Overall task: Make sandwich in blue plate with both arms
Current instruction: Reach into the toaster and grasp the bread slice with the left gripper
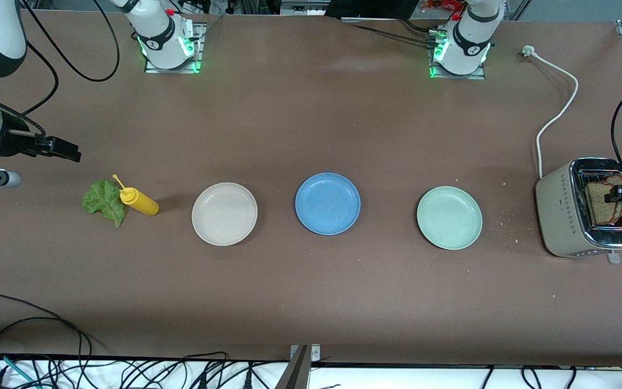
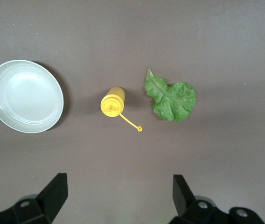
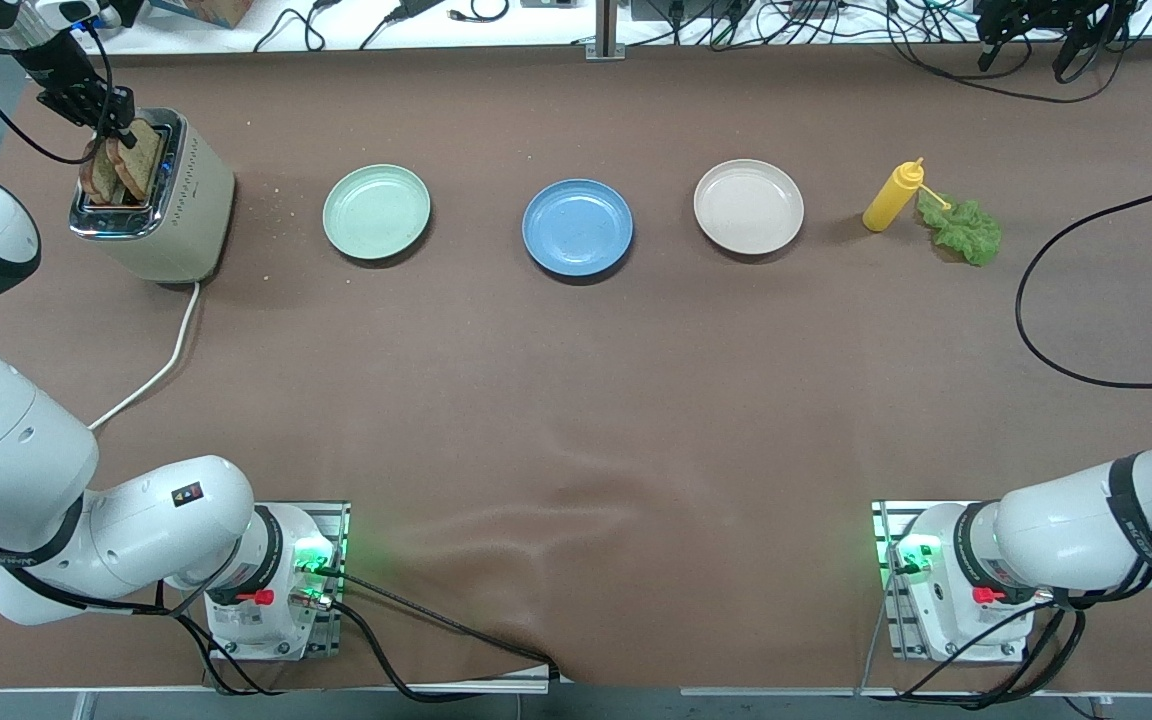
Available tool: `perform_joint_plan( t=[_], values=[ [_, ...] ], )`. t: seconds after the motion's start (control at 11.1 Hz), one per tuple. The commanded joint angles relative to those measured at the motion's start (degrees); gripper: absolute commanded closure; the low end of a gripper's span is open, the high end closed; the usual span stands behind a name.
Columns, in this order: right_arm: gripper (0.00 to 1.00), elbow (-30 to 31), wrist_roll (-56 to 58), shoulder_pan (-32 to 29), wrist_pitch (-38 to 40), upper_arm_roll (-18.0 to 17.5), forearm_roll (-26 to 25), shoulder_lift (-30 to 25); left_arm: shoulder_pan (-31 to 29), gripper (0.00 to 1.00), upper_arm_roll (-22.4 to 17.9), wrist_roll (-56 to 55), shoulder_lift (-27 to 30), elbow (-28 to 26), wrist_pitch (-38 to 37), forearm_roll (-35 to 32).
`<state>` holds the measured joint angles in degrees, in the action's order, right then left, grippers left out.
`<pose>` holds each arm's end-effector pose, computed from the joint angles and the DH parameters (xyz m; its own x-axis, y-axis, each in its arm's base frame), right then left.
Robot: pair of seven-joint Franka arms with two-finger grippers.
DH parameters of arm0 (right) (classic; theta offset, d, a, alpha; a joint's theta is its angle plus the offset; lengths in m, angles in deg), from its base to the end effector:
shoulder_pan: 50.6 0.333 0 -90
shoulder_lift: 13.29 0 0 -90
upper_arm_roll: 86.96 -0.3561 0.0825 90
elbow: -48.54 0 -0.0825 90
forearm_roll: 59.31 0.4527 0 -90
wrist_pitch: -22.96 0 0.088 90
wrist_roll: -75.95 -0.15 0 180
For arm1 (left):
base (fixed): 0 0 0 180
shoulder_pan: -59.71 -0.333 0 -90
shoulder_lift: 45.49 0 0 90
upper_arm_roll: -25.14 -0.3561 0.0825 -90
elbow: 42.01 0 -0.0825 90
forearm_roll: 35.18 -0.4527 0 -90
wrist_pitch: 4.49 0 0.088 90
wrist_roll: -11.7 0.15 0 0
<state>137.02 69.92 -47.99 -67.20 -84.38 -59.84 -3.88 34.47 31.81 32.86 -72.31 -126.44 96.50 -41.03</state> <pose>0.6663 0.0008 0.5300 0.9857 -0.1049 -0.1319 -0.1017 -0.9943 0.0305 0.6993 0.2605 0.3650 0.9816 -0.0667 -0.1788 -0.0636 -0.9977 0.0233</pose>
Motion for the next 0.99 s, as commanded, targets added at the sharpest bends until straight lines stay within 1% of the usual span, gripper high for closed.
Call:
perform_joint_plan(
  t=[0.0, 0.18, 0.45, 0.54, 0.72, 0.9],
  values=[
    [0.00, 1.61, -0.48, 0.38, -0.90, 0.50, 0.88, -1.50, -0.25, 1.00, 0.63, -1.21, 1.06, 0.22, -0.88, -0.74],
    [0.00, 1.70, -0.48, 0.38, -0.90, 0.50, 0.88, -1.50, -0.25, 1.00, 0.80, -1.21, 2.29, 1.19, -2.28, -0.91],
    [0.00, 1.61, -0.48, 0.38, -0.99, 0.50, 0.88, -1.50, 0.54, 1.00, 1.85, -0.50, 6.32, 1.98, -4.65, -1.44],
    [0.00, 1.70, -0.48, 0.38, -0.99, 0.50, 0.88, -1.50, 0.80, 1.00, 3.51, -0.50, 7.82, 2.77, -5.79, -1.53],
    [0.00, 1.70, -0.39, 0.38, -0.99, 0.50, 0.88, -1.50, 0.81, 1.00, 9.47, -1.11, 9.76, 4.00, -8.87, -0.74],
    [0.00, 1.61, -0.39, 0.38, -1.07, 0.76, 0.88, -1.42, 0.81, 1.00, 16.06, -1.47, 10.21, 4.01, -10.02, -0.56]
  ],
)
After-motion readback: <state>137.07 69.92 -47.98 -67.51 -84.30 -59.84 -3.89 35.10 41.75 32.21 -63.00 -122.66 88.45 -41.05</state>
